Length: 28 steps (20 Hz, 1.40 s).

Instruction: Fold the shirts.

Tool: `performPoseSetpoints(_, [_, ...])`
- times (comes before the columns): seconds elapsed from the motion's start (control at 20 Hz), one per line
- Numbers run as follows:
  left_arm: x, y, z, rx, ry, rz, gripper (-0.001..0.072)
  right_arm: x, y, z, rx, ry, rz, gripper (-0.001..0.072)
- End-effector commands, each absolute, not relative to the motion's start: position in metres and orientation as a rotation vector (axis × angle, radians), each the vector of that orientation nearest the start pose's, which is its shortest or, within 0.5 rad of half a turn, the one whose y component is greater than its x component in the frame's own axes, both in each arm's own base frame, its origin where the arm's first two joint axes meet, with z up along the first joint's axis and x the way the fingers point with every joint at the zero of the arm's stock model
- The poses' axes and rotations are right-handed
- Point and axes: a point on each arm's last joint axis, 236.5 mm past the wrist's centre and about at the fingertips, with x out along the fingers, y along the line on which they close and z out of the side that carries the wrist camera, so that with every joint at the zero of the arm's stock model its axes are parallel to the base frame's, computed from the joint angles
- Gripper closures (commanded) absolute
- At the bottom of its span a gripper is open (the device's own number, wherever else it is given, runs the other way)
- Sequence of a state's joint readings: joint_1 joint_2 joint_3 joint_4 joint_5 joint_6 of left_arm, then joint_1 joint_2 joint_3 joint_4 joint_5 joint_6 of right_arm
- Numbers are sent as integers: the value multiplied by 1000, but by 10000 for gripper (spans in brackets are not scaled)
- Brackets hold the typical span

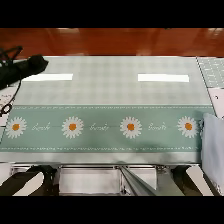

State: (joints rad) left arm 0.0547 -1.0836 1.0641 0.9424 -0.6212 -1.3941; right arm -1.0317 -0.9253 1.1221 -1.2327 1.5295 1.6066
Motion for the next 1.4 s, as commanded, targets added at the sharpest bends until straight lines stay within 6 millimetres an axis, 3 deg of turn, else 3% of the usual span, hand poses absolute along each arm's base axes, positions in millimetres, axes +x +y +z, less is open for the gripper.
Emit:
performPoseSetpoints(0.0, [487,-83,173,-354,676,-340,690,376,-112,170,635,768,-190,686])
performPoseSetpoints(0.05, [483,-94,169,-361,767,-389,690,413,-66,179,546,752,-71,685])
performPoseSetpoints(0.15, [472,-109,158,-378,886,-431,690,453,20,166,360,826,100,686])
performPoseSetpoints(0.2, [467,-108,149,-365,918,-401,691,461,52,143,256,899,141,685])
performPoseSetpoints(0.3, [450,-94,117,-311,1010,-260,690,457,81,88,106,1057,141,685])
performPoseSetpoints(0.35, [434,-90,91,-268,1075,-196,691,449,82,58,37,1155,106,685])
performPoseSetpoints(0.45, [399,-101,41,-203,1176,-179,690,440,71,17,-55,1288,40,685])
performPoseSetpoints(0.6, [391,-114,-2,-254,1186,-147,690,439,65,-13,-54,1359,22,685])
performPoseSetpoints(0.75, [392,-112,-11,-256,1205,-135,690,436,63,-20,-52,1388,16,684])
performPoseSetpoints(1.35, [386,-113,-14,-251,1233,-138,690,434,62,-20,-31,1394,-4,684])
